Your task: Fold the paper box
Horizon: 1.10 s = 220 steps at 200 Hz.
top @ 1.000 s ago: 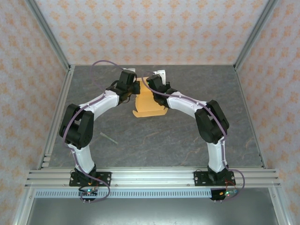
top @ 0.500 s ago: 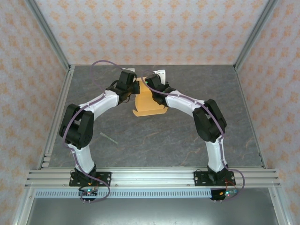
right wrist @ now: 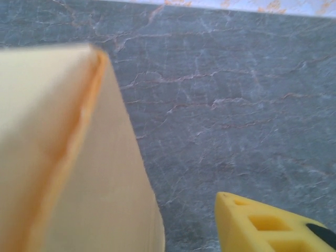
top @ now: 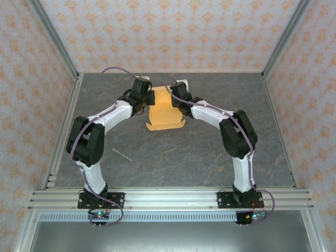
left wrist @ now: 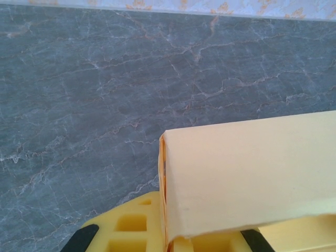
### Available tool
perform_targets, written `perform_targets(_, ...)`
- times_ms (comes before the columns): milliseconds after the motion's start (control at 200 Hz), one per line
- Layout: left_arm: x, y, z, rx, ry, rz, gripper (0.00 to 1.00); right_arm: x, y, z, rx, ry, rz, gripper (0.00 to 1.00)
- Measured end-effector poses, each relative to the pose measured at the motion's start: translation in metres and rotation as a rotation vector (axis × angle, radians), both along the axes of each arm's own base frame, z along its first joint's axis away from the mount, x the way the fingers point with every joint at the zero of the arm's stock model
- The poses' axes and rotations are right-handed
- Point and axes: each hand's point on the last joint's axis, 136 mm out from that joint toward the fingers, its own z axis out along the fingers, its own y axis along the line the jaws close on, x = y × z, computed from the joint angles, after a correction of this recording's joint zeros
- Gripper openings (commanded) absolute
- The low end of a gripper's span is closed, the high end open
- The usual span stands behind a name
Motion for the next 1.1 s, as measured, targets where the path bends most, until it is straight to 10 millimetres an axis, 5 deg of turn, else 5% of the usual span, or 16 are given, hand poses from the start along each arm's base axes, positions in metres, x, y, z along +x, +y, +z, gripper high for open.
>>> perform_targets(330, 0.003, 0.0, -0.008, 0.02, 0.029, -0.001, 0.0, -0.022, 0.012, 0.0, 0.086, 0.053, 0.091, 0.78)
perform_targets(525, -0.001, 0.008, -0.02, 0.07, 0.088, -0.017, 0.0, -0.04, 0.013, 0.037, 0.159, 0.022, 0.142, 0.85)
perform_targets(726, -0.009, 0.012, -0.011, 0.154, 0.151, -0.094, 0.0, -0.062, 0.013, 0.091, 0.253, -0.043, 0.2, 0.86)
perform_targets(911, -0.03, 0.01, -0.007, 0.22, 0.255, -0.235, 0.0, -0.084, -0.015, 0.119, 0.283, -0.086, 0.178, 0.86)
perform_targets(1101, -0.067, 0.017, -0.014, 0.26, 0.424, -0.385, 0.0, -0.113, -0.054, 0.102, 0.246, -0.057, 0.115, 0.86)
